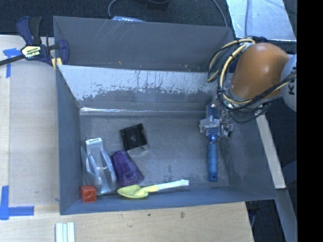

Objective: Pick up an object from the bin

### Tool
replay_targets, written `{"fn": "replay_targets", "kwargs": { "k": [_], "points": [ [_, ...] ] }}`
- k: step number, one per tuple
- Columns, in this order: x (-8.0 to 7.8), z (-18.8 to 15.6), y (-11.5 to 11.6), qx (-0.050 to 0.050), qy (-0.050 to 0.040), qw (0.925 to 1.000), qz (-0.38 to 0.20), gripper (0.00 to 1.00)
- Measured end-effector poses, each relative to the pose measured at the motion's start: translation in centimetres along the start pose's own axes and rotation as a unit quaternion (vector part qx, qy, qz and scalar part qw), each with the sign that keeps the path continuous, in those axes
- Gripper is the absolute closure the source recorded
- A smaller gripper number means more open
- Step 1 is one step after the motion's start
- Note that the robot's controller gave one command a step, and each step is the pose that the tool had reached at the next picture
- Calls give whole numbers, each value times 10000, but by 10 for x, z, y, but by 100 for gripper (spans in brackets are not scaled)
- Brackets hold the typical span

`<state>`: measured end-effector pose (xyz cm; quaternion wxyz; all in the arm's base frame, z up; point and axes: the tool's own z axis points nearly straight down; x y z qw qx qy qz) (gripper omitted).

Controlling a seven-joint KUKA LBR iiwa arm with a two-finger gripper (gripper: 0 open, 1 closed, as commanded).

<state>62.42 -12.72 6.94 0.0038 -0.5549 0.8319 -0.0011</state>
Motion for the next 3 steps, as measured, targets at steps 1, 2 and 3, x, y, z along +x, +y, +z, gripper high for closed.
{"fn": "replay_targets", "kwargs": {
  "k": [1,2,3],
  "points": [
    [0,-3,1,-10,-1,10000,-1,100],
    [0,-24,3,-46,5,10000,-3,100],
    [0,-43,0,1,-4,10000,0,100]
  ]
}}
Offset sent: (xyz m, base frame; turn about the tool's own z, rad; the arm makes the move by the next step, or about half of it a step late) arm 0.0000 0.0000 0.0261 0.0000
